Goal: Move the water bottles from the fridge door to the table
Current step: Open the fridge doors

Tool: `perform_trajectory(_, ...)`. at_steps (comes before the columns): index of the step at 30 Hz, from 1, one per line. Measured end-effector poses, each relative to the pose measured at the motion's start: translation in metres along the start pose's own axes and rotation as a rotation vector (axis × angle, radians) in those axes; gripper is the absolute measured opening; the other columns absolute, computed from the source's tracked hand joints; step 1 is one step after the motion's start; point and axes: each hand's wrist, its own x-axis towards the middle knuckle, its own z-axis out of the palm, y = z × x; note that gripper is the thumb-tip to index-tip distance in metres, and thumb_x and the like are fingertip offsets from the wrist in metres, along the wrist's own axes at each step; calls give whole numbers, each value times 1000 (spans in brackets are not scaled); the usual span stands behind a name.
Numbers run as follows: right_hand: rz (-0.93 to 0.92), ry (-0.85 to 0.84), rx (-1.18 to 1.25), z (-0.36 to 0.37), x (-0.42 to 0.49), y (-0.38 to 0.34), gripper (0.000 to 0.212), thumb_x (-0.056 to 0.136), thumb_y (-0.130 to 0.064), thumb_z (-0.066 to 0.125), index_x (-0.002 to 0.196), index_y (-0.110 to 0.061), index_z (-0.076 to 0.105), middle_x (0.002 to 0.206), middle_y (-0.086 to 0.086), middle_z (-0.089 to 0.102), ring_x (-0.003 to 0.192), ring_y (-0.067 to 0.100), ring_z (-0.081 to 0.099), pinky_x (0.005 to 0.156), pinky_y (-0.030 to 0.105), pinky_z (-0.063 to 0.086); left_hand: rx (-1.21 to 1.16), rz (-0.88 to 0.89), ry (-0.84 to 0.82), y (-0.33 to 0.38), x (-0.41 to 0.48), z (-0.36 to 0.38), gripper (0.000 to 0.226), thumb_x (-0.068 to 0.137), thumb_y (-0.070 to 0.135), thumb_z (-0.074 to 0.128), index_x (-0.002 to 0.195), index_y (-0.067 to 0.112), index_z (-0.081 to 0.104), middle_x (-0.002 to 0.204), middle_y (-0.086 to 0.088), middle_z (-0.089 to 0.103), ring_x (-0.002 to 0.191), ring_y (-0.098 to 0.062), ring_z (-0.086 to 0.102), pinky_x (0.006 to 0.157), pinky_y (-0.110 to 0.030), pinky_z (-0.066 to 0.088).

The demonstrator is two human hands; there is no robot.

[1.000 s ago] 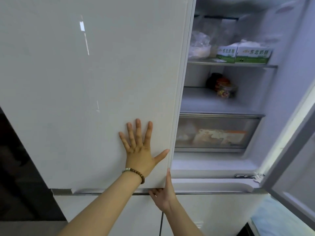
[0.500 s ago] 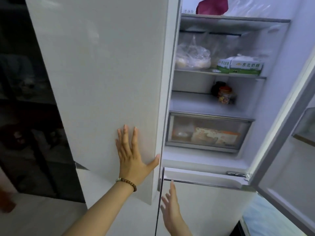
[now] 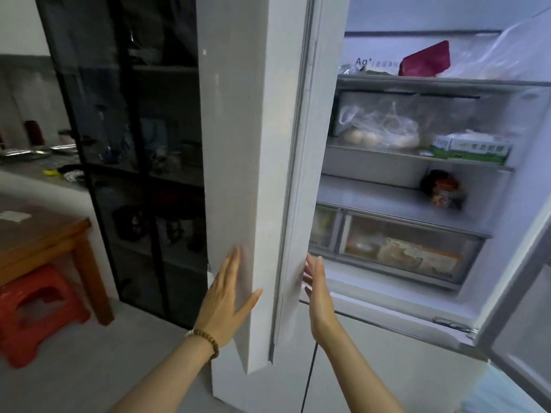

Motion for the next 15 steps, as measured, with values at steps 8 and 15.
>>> perform_trajectory(8,-82,-152,-121,61,-30,-15,58,97,-49,12,103,-36,68,105,-14,70,101,-3,61,105,31,36,-272,16,223,8,-9,-100,99,67,72,57,141,49,-5,155,17,9,142,-6,18,114,-40,27)
perform_trajectory(15,-106,-373,-116,144,-40,-41,58,98,-50,13,109,-33,67,111,-9,71,106,4,63,97,24,44,-156,-114,461,20,3,-163,132,50,76,66,141,38,-23,153,14,-10,142,-11,1,112,-38,14)
